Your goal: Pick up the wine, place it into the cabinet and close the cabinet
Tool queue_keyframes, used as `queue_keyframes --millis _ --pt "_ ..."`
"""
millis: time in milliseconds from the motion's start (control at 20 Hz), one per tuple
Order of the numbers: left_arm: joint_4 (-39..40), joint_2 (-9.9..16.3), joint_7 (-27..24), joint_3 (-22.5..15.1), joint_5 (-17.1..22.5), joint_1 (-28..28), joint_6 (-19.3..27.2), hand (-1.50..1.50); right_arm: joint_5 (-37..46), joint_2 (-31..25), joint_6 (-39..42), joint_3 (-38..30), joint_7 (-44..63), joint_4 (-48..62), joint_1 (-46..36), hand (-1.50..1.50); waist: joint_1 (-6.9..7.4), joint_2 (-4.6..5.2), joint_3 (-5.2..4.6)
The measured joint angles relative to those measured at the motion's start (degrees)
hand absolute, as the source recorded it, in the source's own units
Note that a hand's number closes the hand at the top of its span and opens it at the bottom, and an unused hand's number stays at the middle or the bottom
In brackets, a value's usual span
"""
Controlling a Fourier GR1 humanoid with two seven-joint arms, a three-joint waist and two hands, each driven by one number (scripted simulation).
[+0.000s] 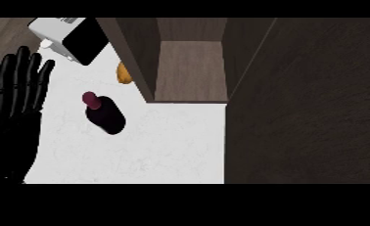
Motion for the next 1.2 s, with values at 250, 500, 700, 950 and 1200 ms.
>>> queue_keyframes --millis 250,500,700,950,1200 --pt "3.6 -0.8 -2.2 1.2 1.2 -2.1 -0.2 -1.50 1.7 0.0 1.3 2.0 -0.9 -3.8 3.6 -1.50 -0.18 -0.15 0.79" --pt "5.6 -4.6 4.8 1.3 9.5 -2.2 0.8 -1.50 -4.3 -0.4 6.7 7.3 3.6 -7.5 8.7 -1.50 -0.39 -0.29 1.01" --pt "1.0 -5.4 13.0 1.8 13.9 -1.7 2.8 -1.50 -9.2 -2.0 8.7 8.8 10.2 -14.8 12.9 -1.50 -0.32 -0.42 1.08" --pt "-8.0 -4.4 23.6 1.8 15.9 -2.0 6.7 -1.50 -9.9 -2.1 6.8 11.6 16.8 -18.5 12.7 -1.50 -0.12 -0.43 1.10" --pt "-13.3 -3.1 30.8 2.7 16.4 -3.9 10.3 -1.50 -9.3 -1.5 5.5 14.3 18.9 -19.4 13.1 -1.50 -0.24 -0.41 1.12"
